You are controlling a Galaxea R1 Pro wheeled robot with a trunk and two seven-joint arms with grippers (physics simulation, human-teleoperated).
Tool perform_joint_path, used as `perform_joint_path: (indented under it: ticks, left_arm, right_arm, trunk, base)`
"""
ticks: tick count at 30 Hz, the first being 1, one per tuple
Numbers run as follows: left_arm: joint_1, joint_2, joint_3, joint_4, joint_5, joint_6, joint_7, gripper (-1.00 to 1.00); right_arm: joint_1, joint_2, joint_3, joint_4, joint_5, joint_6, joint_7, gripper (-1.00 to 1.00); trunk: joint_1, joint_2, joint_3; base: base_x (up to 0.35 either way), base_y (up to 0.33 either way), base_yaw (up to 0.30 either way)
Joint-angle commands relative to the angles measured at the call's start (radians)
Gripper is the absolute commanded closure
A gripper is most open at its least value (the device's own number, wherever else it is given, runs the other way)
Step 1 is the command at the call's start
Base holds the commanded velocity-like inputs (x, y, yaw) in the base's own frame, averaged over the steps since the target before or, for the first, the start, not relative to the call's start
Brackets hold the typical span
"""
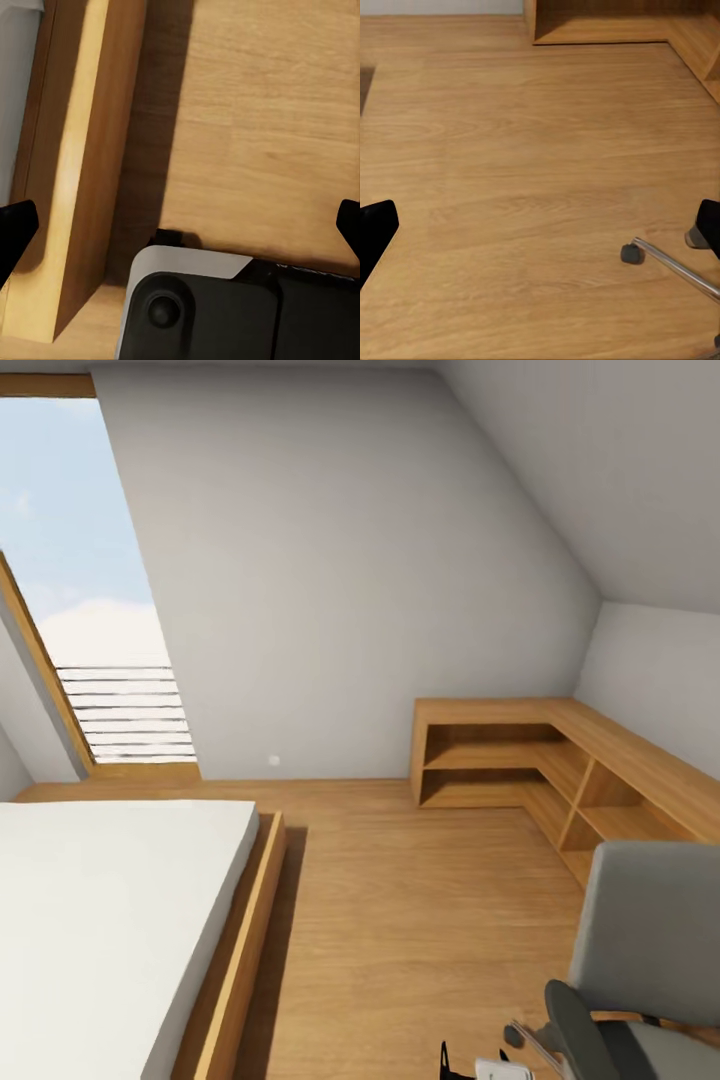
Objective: In the bedroom, organize the workspace by keeping the computer under the desk, ensuring the monitor is on the desk, placing the keyboard on the desk next to the monitor, placing the mouse on the desk next to the keyboard, moving the folder from the swivel chair onto the desk next to the mouse, stacking the notebook on top of the folder with the pen on top of the notebook, and positioning the swivel chair next to the desk.
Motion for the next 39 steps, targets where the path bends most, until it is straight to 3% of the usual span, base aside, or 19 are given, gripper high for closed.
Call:
perform_joint_path:
  ticks: [1,15,39]
  left_arm:
    - [-0.001,0.001,-0.009,0.0,0.007,-0.004,0.006,-1.0]
    - [-0.001,0.002,-0.009,0.0,0.006,-0.004,0.006,-1.0]
    - [-0.001,0.002,-0.009,0.0,0.005,-0.005,0.006,-1.0]
  right_arm:
    - [-0.001,0.0,0.009,0.001,-0.001,-0.001,-0.009,-1.0]
    - [-0.001,0.005,0.01,0.003,-0.001,-0.001,-0.009,-1.0]
    - [-0.001,0.004,0.009,0.004,-0.001,-0.001,-0.009,-1.0]
  trunk:
    - [0.001,-0.002,-0.002]
    - [0.001,-0.002,-0.002]
    - [0.001,-0.002,-0.002]
  base:
    - [0.099,0.06,0.0]
    - [0.027,0.016,0.035]
    - [0.001,0.0,0.245]
